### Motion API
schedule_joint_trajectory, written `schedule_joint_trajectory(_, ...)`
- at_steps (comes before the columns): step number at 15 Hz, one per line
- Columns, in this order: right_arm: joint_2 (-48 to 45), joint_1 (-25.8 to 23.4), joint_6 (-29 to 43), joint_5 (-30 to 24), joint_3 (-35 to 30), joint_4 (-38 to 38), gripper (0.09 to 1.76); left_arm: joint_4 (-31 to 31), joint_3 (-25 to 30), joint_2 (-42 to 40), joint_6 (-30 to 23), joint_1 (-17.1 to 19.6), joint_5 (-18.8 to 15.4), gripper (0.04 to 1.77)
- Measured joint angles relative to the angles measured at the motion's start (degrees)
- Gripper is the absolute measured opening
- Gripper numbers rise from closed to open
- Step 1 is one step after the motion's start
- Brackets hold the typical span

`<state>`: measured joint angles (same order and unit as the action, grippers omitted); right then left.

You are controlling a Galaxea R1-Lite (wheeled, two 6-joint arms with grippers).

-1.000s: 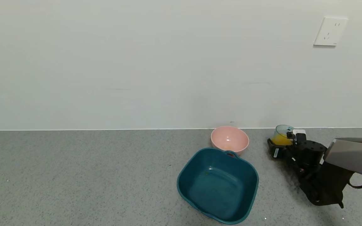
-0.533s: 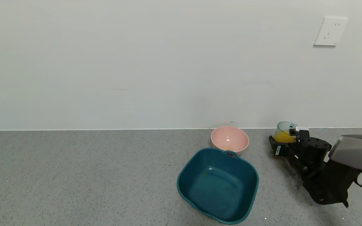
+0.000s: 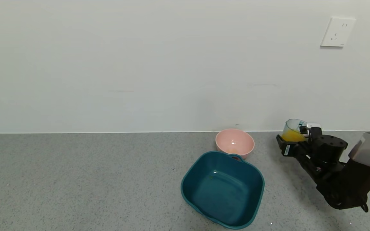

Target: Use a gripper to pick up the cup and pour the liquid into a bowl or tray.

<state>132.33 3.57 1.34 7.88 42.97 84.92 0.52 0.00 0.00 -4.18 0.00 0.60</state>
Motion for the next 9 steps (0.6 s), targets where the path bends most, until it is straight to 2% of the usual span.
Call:
schedule_joint_trajectory(4, -4.49, 1.27, -1.07, 0.04, -3.36, -0.06, 1.37, -0.01, 0.0, 0.0, 0.0, 0.0, 0.0, 1.72)
schedule_joint_trajectory(9, -10.19, 5.55, -2.96, 1.57, -7.5, -0.09, 1.37, 0.0, 0.0, 0.0, 0.0, 0.0, 0.0, 1.72)
